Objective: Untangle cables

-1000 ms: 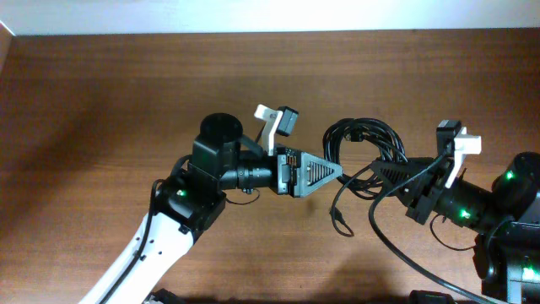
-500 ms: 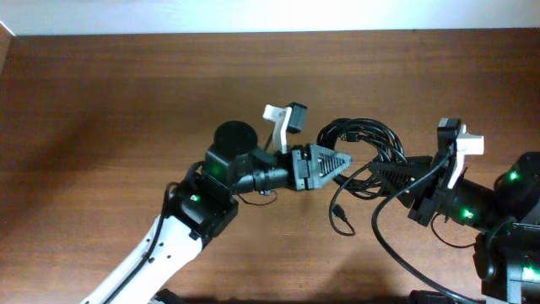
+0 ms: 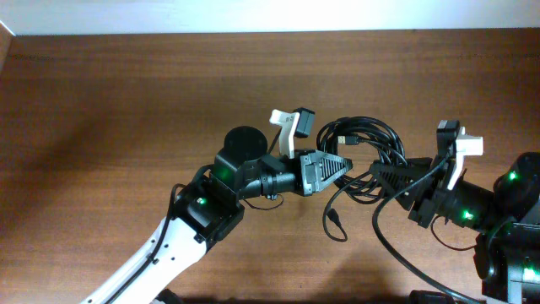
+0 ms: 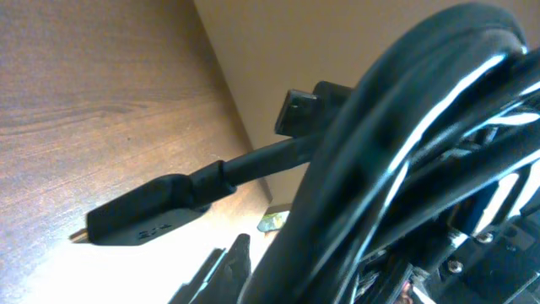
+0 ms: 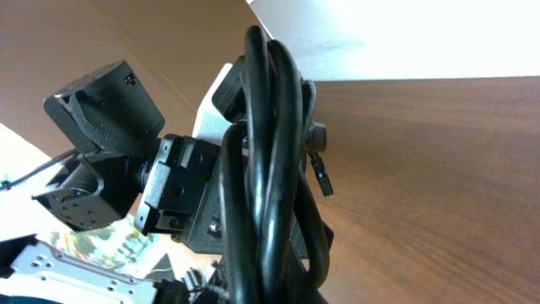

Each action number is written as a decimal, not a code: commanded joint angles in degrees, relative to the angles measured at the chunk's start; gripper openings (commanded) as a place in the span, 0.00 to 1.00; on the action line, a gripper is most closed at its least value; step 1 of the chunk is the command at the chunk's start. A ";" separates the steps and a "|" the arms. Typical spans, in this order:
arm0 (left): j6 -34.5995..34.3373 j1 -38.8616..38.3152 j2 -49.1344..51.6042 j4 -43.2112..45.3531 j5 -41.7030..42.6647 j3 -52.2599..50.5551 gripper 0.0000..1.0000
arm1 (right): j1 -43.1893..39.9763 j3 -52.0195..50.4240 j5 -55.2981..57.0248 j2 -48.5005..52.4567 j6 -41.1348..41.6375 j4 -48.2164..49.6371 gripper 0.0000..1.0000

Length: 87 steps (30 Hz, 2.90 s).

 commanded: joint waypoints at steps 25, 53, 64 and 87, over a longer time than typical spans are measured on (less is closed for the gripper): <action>37.73 -3.96 -2.19 -26.64 -28.28 7.52 0.00 | 0.07 0.50 15.61 -0.17 -14.71 -28.04 0.66; 7.45 -12.98 -2.16 -27.26 -52.46 7.67 0.00 | 0.04 0.50 10.29 -0.17 -19.32 -29.68 0.10; 8.24 -13.03 -2.16 -29.18 -37.53 7.67 0.00 | 0.00 0.50 12.72 -0.17 -19.32 -28.17 0.58; 8.07 -15.32 -2.16 -29.00 -29.42 7.67 0.00 | 0.00 0.50 15.26 -0.17 -19.28 -26.91 0.09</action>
